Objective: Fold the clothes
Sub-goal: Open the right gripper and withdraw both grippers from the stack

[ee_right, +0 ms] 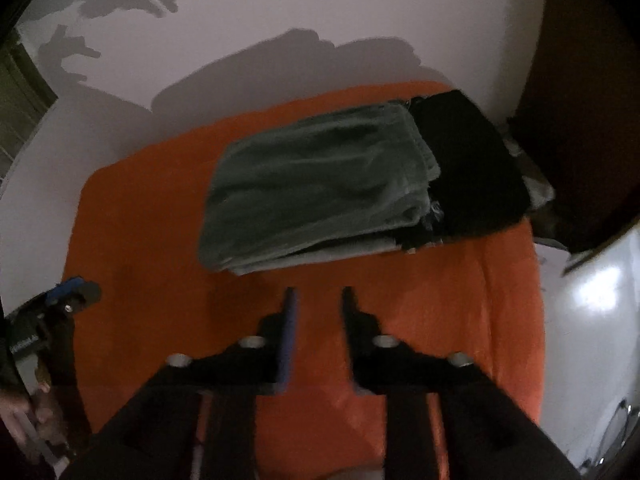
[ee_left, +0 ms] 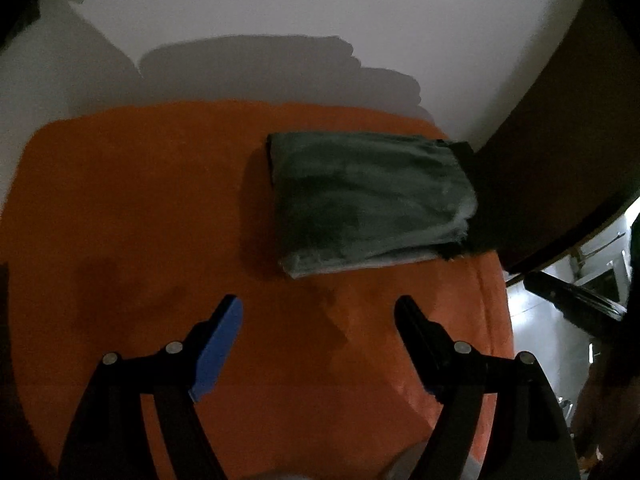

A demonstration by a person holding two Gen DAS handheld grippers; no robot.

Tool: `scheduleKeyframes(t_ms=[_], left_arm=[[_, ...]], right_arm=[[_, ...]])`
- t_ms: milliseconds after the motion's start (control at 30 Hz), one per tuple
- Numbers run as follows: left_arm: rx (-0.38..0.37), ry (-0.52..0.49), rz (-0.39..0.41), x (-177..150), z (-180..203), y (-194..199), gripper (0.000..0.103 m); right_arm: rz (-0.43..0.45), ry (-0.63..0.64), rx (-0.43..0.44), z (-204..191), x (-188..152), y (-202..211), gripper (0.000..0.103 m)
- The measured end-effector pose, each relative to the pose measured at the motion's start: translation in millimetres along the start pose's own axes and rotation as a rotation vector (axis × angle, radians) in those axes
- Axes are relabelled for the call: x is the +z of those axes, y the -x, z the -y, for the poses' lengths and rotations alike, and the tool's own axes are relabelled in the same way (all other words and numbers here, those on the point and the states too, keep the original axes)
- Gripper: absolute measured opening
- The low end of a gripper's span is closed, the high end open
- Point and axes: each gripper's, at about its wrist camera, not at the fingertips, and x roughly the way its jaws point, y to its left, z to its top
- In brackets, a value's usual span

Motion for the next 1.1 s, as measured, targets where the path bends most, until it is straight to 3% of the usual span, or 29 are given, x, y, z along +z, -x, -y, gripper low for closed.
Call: scheduleKeyframes(t_ms=[67,167,300,433,567,633,767,867,967,1100], left_arm=[[0.04,-0.028,0.027,-18,16,34,0.08],[0.06,-0.072,0.064,-45,27,80,0.082],[0.103,-0.086,0.107,-59,33,118,0.082],[0.08,-0.023,0.118,-56,28,128,0.082],[0.041,0.009,0.126,-62,14,106,0.082],[0.072,-0.015,0.144,-78,9,81,0.082],[0.151,-0.048,0.164,-126,0,51,0.082],[0.119,-0.027,0.183,-176,-16,56,0.082],[0.156,-0.018,0.132,-211,-25,57,0.082],[0.206,-0.044,0.065,-261,-30,54,0.082]], right_arm=[[0.046,-0.014,-0.012,-11,-22,41,0.062],[0.086,0.017,-0.018,-29,-51,82,0.084],[0.111,0.048,0.03,-42,-77,120,0.09],[0.105,0.063,0.015,-48,-84,129,0.102],[0.113,0.113,-0.009,-49,-93,109,0.102],[0.15,0.148,-0.01,-50,-106,89,0.102],[0.184,0.124,0.021,-40,-145,47,0.102],[0.18,0.066,0.035,-27,-180,34,0.102],[0.132,0.129,0.037,-34,-219,29,0.102],[0.129,0.18,-0.004,-40,-266,26,0.102]])
